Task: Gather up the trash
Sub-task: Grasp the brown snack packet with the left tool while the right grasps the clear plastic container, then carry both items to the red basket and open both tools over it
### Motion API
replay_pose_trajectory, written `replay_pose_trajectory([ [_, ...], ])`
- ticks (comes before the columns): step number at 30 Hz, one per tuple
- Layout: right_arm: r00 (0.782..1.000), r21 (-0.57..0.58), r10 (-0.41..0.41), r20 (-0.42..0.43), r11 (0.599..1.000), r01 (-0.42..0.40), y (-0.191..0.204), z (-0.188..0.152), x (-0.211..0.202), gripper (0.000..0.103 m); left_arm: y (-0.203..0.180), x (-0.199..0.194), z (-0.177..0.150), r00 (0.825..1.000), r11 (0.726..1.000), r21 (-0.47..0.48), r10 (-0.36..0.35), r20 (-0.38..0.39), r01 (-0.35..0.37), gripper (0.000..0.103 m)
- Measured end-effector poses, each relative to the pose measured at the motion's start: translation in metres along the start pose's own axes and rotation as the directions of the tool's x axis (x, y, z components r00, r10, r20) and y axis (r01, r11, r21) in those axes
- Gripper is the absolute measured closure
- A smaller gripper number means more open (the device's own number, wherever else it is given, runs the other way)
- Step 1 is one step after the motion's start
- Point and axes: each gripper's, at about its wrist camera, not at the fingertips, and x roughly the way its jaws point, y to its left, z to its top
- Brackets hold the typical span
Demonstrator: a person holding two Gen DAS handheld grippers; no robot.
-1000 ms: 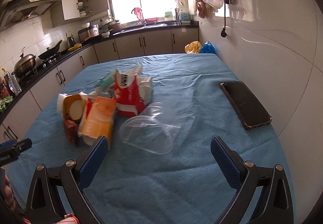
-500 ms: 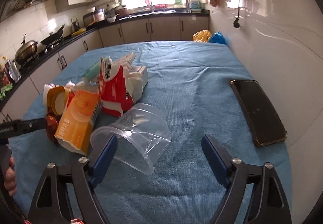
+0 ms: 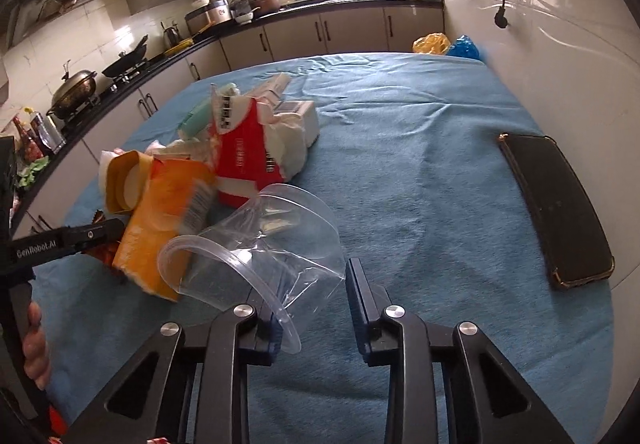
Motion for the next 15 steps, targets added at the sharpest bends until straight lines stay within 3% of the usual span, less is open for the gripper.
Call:
replay_pose_trajectory([
  [9, 0.996, 0.033, -0.036, 0.087, 0.999, 0.033, 0.024, -0.003, -0.044, 0.075, 0.032, -0.035, -0.011, 0.997, 0.997, -0.013, -0.075, 0.013, 0.075, 0.079],
  [15, 0.992, 0.016, -0.052, 0.112, 0.999, 0.051, 0.063, -0.013, -0.075, 0.075, 0.073, -0.092, -0.024, 0.990, 0.994, -0.048, -0.093, 0.104, 0.098, 0.079],
])
